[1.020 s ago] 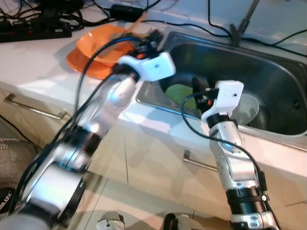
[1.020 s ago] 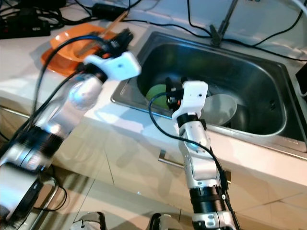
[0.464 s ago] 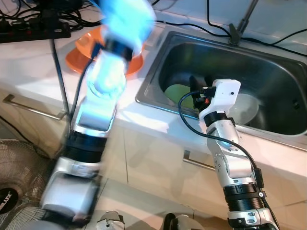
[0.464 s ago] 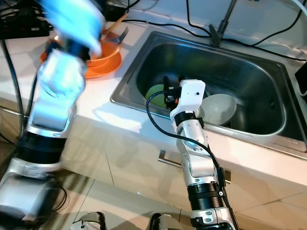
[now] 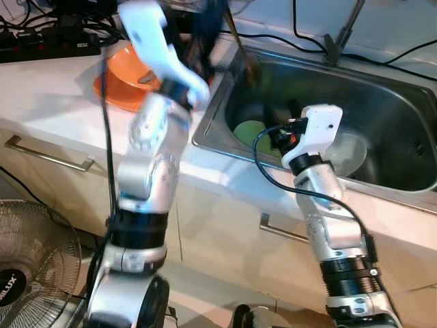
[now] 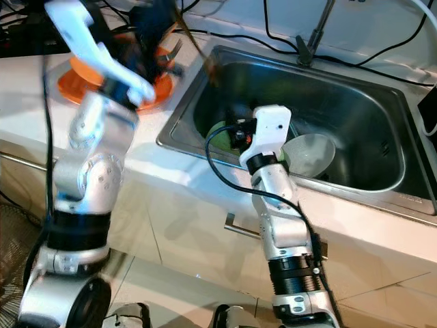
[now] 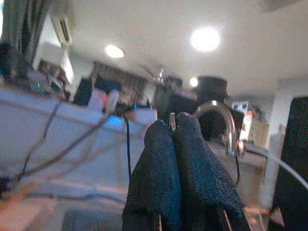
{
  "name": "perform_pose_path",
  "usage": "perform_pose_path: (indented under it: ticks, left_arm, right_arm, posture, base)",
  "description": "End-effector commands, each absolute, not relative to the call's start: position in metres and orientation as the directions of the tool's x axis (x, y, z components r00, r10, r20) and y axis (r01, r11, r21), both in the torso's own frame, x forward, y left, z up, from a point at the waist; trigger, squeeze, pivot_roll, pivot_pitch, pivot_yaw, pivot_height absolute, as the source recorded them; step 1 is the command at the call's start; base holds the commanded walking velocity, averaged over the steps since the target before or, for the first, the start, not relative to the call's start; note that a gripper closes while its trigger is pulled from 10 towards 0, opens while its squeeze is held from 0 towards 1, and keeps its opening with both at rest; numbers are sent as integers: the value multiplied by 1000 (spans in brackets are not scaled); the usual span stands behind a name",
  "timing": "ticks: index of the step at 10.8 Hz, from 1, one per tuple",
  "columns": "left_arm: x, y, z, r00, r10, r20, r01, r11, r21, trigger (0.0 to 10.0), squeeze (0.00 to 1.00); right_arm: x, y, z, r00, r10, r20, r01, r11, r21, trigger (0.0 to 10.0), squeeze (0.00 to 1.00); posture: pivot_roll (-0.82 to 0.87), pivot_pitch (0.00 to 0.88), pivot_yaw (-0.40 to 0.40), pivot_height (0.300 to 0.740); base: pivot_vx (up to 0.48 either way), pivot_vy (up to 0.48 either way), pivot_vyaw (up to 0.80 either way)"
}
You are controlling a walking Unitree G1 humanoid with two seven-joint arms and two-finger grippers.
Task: Kitchen organization
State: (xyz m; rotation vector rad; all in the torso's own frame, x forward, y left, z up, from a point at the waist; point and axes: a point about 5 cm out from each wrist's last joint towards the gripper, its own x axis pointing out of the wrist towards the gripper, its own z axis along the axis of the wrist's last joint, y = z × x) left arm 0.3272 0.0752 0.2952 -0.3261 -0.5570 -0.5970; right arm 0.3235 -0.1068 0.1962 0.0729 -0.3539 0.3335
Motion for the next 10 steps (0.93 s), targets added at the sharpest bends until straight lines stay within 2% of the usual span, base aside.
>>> perform_pose_path:
  ticks: [1, 2, 3, 6, 7, 10]
  left_arm:
    - [326, 69, 293, 677, -469, 568, 634, 763, -127, 10000, 0]
    - [328, 69, 285, 688, -487, 538, 643, 753, -142, 10000, 0]
    - [327, 67, 278, 689, -509, 516, 657, 739, -148, 10000, 0]
    - [325, 62, 264, 671, -579, 462, 703, 694, -151, 10000, 0]
    - [321, 57, 260, 642, -636, 429, 739, 662, -125, 10000, 0]
    - [318, 54, 259, 619, -665, 417, 760, 640, -107, 10000, 0]
  right_arm:
    - [322, -104, 207, 854, 342, 392, -372, 928, -1, 10000, 1000]
    - [316, -97, 209, 808, 440, 391, -456, 888, -56, 10000, 1000]
    - [312, -91, 210, 782, 481, 396, -501, 863, -59, 10000, 0]
    - [308, -81, 212, 746, 526, 409, -553, 831, -61, 10000, 0]
    - [308, -78, 212, 748, 526, 405, -550, 833, -66, 10000, 0]
    - [309, -77, 208, 765, 508, 395, -532, 845, -58, 10000, 0]
  posture:
    - [83, 67, -52, 740]
    - [83, 64, -52, 740]
    - [82, 60, -49, 740]
    - [84, 55, -43, 740]
    - [82, 61, -41, 740]
    - [89, 73, -40, 740]
  base:
    - [0, 0, 0]
    - [0, 0, 0]
    - [0, 0, 0]
    - [0, 0, 0]
    - [0, 0, 0]
    - [0, 0, 0]
